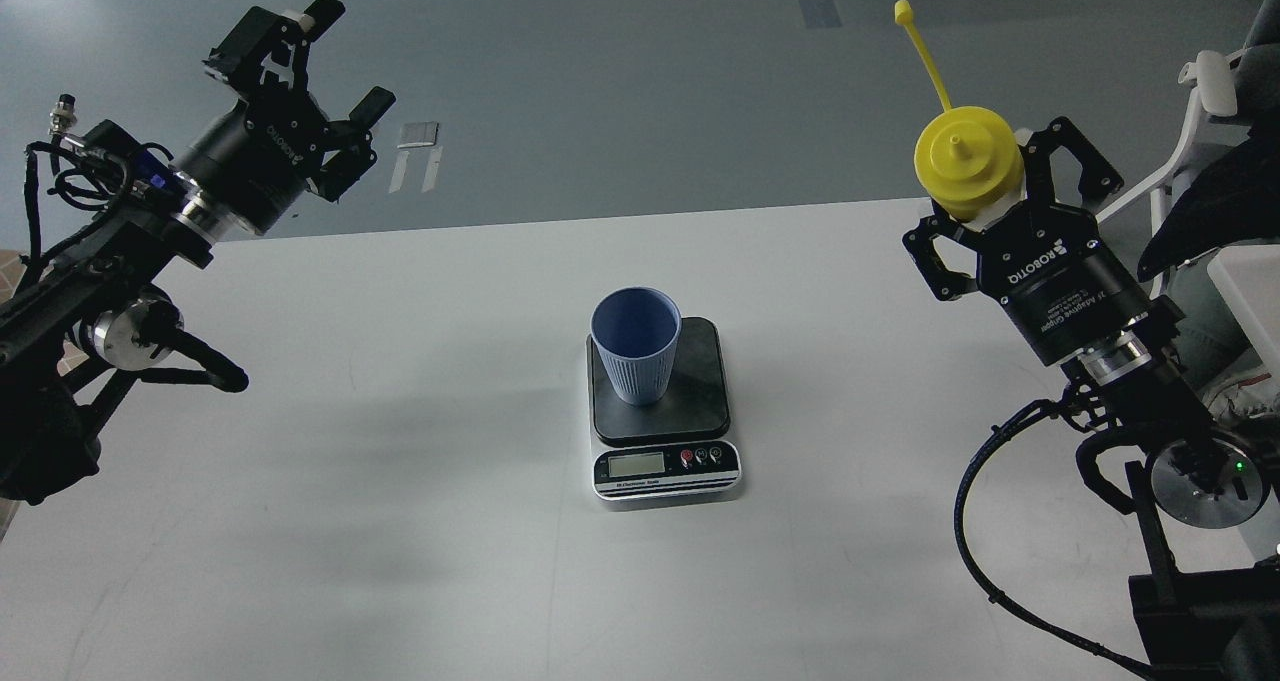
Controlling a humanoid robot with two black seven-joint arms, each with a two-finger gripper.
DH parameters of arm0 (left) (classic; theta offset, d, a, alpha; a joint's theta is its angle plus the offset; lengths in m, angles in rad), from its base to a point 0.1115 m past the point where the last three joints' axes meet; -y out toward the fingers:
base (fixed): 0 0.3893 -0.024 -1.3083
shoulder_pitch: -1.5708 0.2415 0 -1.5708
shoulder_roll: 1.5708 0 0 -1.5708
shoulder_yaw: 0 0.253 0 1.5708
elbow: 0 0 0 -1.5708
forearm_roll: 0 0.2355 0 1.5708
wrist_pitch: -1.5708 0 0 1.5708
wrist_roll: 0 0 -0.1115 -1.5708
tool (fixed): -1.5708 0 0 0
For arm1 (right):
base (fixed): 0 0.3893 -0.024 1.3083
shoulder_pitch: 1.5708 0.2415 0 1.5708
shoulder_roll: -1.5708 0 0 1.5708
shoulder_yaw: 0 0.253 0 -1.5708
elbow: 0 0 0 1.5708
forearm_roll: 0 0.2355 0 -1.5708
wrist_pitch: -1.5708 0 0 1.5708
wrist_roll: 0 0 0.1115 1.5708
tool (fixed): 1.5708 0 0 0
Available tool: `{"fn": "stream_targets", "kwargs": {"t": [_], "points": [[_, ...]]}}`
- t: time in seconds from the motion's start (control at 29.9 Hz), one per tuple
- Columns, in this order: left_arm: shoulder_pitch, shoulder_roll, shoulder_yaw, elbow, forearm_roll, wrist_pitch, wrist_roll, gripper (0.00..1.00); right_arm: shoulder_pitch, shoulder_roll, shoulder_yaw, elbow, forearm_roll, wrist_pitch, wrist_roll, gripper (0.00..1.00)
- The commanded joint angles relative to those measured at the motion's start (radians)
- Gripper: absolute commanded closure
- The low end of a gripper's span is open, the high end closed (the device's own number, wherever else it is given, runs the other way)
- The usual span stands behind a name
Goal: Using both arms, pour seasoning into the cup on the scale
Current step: 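Turn the yellow bottle upright and lower it toward the table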
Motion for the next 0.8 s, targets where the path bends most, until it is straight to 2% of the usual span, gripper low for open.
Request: {"fn": "stream_targets", "kwargs": {"t": [0.0, 0.23, 0.5, 0.77], "points": [[0.0, 0.012, 0.001, -0.001, 0.002, 0.001, 0.0, 0.02, -0.06, 0.0, 0.044, -0.052, 0.05, 0.001, 0.0, 1.0], [0.001, 0.034, 0.004, -0.021, 0.002, 0.0, 0.0, 0.02, -0.106, 0.0, 0.081, -0.166, 0.107, 0.001, 0.0, 1.0], [0.02, 0.074, 0.003, -0.101, 0.002, 0.012, 0.0, 0.02, -0.11, 0.0, 0.077, -0.187, 0.203, 0.001, -0.015, 1.0], [0.029, 0.092, 0.003, -0.104, 0.002, 0.011, 0.0, 0.02, -0.11, 0.0, 0.071, -0.239, 0.231, 0.001, -0.012, 1.0]]}}
